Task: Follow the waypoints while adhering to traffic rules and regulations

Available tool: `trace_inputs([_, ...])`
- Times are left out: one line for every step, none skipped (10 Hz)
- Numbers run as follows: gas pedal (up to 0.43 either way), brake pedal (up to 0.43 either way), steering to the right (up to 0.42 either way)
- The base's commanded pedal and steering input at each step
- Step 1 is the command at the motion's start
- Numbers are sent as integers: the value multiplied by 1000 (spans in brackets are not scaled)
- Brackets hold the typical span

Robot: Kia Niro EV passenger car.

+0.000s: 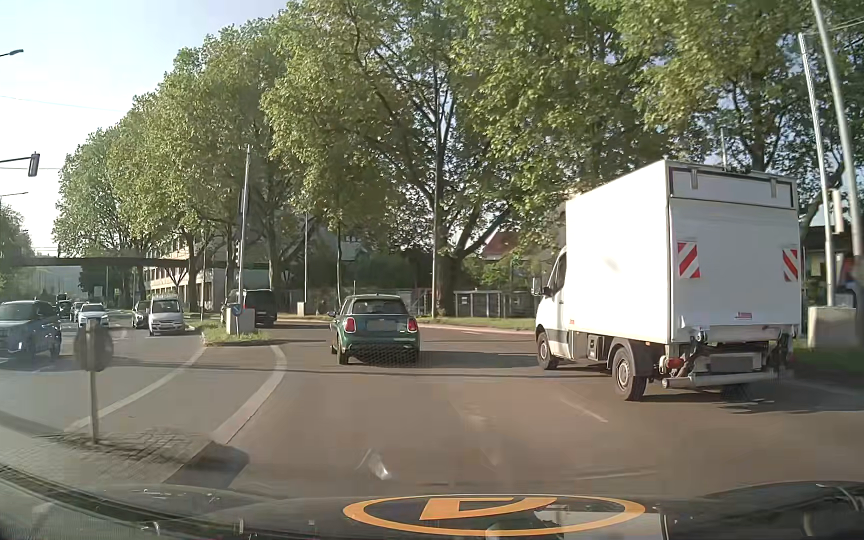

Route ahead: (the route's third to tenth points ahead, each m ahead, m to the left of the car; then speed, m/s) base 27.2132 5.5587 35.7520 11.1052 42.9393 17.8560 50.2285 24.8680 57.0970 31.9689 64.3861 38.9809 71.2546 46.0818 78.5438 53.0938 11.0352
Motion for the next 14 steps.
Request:
trace_inputs([209,0,-94])
trace_inputs([209,0,-94])
trace_inputs([209,0,-94])
trace_inputs([209,0,-95])
trace_inputs([209,0,-94])
trace_inputs([197,0,-94])
trace_inputs([189,0,-94])
trace_inputs([189,0,-94])
trace_inputs([189,0,-94])
trace_inputs([189,0,-94])
trace_inputs([189,0,-95])
trace_inputs([197,0,-95])
trace_inputs([209,0,-96])
trace_inputs([209,0,-97])
